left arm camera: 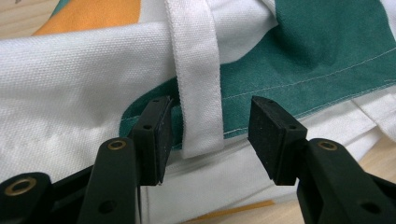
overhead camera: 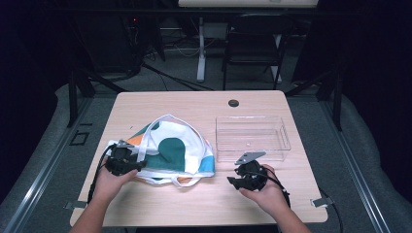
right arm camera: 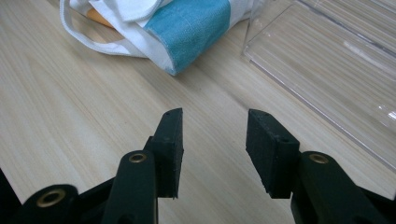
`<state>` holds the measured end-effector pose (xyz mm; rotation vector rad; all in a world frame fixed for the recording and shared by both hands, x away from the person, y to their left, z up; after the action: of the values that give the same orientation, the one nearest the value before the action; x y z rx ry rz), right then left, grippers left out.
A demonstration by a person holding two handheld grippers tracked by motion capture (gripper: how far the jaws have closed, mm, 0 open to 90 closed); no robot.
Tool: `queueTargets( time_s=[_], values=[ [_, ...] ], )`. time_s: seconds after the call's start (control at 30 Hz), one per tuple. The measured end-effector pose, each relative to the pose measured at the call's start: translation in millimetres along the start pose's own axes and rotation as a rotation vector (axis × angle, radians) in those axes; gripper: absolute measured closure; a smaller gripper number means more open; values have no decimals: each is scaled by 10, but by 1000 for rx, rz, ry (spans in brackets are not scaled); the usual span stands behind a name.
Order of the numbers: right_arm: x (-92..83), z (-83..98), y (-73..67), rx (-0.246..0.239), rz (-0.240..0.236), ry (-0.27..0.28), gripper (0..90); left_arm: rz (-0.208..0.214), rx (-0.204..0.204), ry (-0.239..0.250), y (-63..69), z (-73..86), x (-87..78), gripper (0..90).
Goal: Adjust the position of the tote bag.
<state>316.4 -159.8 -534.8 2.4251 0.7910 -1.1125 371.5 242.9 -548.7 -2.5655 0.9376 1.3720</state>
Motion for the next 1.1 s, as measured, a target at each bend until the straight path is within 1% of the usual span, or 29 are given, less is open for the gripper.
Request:
queueTargets(
  time_s=[0.07, 0.13, 0.2, 0.3, 0.37, 0.4, 0.5, 0.53, 0.6, 0.63, 0.73, 0.77, 0.8, 0.83, 0.87, 0.9, 0.97, 1.03, 1.1],
  values=[
    [-1, 5, -2, 1, 2, -1, 565, 6, -4, -2, -7, -2, 3, 501],
    [-1, 11, -7, 3, 5, -1, 564, 45, -11, 13, -21, -6, 20, 503],
    [-4, 15, -3, -8, 5, -7, 565, 45, -11, 2, -26, -4, 28, 510],
    [0, 18, -13, -3, 6, 2, 564, 56, -9, -4, -27, -4, 33, 530],
    [2, 17, -20, -2, -2, 6, 564, 60, -7, -2, -22, -6, 27, 539],
    [0, 17, -19, -7, 7, 1, 562, 60, -7, -2, -22, -6, 27, 539],
    [3, 13, -25, -11, 8, 3, 561, 68, -6, 0, -27, -4, -2, 550],
    [7, 6, -39, -12, 4, 8, 561, 68, -7, 8, -26, 2, -25, 557],
    [13, -4, -44, -18, 6, 9, 561, 70, -5, 17, -28, 9, -51, 587],
    [18, -11, -52, -12, 5, 13, 560, 65, -11, 21, -26, 13, -63, 606],
    [26, -37, -77, -8, -5, 19, 561, 65, -5, 23, -34, 25, -95, 698],
    [31, -47, -87, -13, -12, 21, 561, 64, -9, 28, -31, 30, -94, 725],
    [32, -57, -101, -16, -11, 21, 561, 56, -7, 28, -31, 34, -95, 749],
    [32, -57, -101, -16, -11, 21, 561, 56, -7, 28, -31, 34, -95, 770],
    [33, -69, -111, -23, -15, 18, 561, 49, -1, 27, -30, 37, -96, 770],
    [42, -96, -144, -23, -22, 29, 561, 43, 7, 28, -26, 41, -98, 806],
    [43, -127, -176, -22, -33, 35, 562, 34, 12, 29, -22, 44, -107, 840],
    [42, -143, -192, -23, -39, 36, 562, 35, 13, 31, -20, 45, -113, 861],
    [44, -195, -237, -29, -47, 41, 565, 43, 13, 36, -19, 47, -134, 868]
  ],
)
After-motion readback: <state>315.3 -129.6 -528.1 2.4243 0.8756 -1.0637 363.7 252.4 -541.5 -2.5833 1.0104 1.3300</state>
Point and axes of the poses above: each handheld gripper's, and its own axes: x roughly forward along the jaws, z roughly out of its underside, y roughly to its right, the point moved 2 cm from there along x, roughly forward along the jaws, and after that the axes turned 9 degrees about z, right-handed, at the moved point
